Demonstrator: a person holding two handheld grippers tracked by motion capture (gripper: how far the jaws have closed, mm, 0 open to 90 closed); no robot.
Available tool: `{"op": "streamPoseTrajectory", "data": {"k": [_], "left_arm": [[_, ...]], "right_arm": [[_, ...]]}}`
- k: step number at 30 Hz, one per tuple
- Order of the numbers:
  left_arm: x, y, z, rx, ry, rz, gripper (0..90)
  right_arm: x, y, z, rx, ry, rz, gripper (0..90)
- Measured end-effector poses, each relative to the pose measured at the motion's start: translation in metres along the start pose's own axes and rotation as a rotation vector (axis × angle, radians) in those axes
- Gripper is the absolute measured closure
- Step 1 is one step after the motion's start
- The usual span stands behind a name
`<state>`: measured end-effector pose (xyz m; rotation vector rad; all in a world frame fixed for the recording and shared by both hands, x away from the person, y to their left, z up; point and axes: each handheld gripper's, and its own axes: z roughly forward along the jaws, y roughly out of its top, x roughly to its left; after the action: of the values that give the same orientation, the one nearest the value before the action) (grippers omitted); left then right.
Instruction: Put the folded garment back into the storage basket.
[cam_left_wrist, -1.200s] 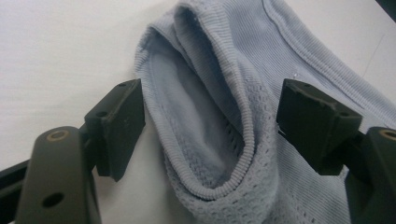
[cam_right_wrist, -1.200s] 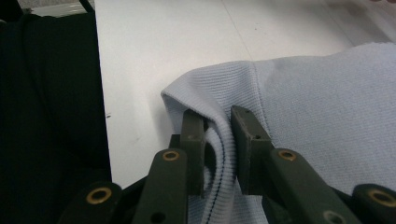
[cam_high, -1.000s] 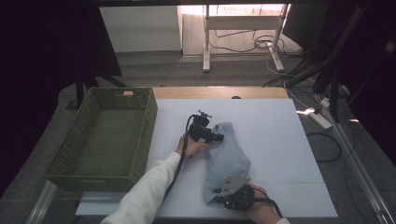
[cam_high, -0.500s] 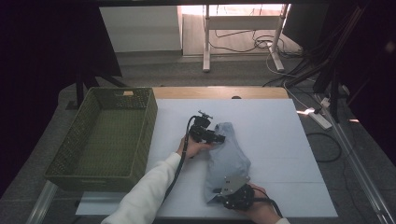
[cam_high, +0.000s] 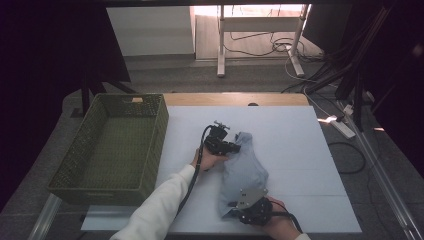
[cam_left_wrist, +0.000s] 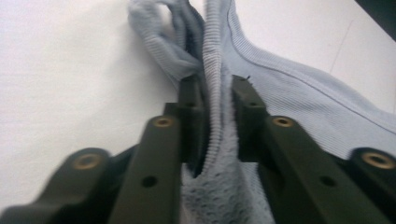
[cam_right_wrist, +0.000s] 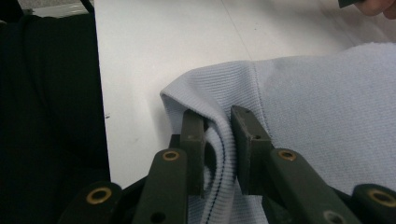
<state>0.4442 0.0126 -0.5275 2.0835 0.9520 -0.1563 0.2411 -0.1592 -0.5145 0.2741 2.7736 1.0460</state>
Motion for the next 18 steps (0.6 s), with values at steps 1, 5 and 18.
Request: {"op": "streamPoseTrajectory", "data": {"k": [1, 5, 18], "left_arm": [[-0.001, 0.000, 0.000, -0.002, 0.003, 0.004, 80.6], [-0.003, 0.000, -0.002, -0.012, 0.016, 0.019, 83.1], [-0.004, 0.001, -0.019, -0.081, 0.025, 0.033, 83.8]], "right_arm": [[0.000, 0.000, 0.000, 0.001, 0.000, 0.002, 75.4], [0.000, 0.000, 0.000, 0.001, -0.001, 0.002, 75.4], [0.000, 0.000, -0.001, -0.007, 0.002, 0.000, 75.1]]}}
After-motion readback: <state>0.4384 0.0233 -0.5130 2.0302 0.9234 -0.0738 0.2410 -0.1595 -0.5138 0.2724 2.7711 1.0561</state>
